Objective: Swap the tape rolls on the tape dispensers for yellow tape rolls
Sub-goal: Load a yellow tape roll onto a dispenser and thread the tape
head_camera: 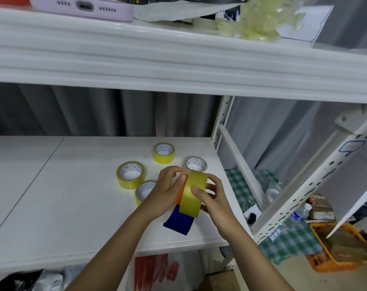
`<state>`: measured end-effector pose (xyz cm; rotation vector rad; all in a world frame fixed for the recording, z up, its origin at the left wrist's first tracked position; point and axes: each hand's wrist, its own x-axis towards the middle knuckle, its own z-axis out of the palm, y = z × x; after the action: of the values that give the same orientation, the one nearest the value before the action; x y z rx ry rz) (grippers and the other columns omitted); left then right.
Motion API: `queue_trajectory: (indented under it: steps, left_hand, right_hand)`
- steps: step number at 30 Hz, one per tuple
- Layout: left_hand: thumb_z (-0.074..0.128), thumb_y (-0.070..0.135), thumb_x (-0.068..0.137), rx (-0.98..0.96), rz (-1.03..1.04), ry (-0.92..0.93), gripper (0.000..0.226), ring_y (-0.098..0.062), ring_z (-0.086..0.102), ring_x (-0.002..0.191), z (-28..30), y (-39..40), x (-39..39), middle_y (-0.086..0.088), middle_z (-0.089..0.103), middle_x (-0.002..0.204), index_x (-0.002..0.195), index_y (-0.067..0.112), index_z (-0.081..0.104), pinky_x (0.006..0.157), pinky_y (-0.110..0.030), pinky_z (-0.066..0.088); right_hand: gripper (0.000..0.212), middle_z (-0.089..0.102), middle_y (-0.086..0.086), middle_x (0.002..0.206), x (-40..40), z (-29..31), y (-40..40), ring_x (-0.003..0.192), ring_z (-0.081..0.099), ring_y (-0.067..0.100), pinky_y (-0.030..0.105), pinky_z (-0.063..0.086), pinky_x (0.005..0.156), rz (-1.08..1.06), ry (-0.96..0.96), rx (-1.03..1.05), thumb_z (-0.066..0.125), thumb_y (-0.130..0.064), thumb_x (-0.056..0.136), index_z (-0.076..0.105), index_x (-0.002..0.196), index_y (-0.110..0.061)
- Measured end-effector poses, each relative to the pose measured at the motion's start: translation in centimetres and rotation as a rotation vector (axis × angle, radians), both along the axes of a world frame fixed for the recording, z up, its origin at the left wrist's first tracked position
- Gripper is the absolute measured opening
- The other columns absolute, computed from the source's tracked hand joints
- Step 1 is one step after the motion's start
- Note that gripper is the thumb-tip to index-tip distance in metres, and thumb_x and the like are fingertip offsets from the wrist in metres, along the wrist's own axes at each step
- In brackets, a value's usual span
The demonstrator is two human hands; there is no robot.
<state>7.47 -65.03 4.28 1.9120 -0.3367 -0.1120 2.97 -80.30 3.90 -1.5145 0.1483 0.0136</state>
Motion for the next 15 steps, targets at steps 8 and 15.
queue_trajectory:
  steps: [8,15]
  left_hand:
    - [0.020,0.057,0.095,0.117,0.011,0.108,0.050,-0.009,0.040,0.123,-0.5,-1.2,-0.8,0.006,0.039,0.142,0.140,0.037,0.032,0.091,-0.013,0.027]
    - [0.022,0.081,0.064,0.100,0.109,0.152,0.100,-0.019,0.030,0.136,-0.7,-1.5,-0.6,0.001,0.022,0.152,0.148,0.030,0.007,0.104,-0.029,0.028]
  right_hand:
    - [0.064,0.039,0.006,0.126,1.9,-0.8,0.4,0.108,0.058,0.030,0.045,0.053,0.090,-0.147,0.147,-0.030,0.073,-0.053,0.070,0.033,0.115,-0.033]
    - [0.013,0.047,0.000,0.118,2.0,-0.5,-0.4,0.104,0.055,0.014,0.045,0.048,0.094,-0.095,-0.038,-0.220,0.034,-0.046,0.097,0.047,0.098,-0.048]
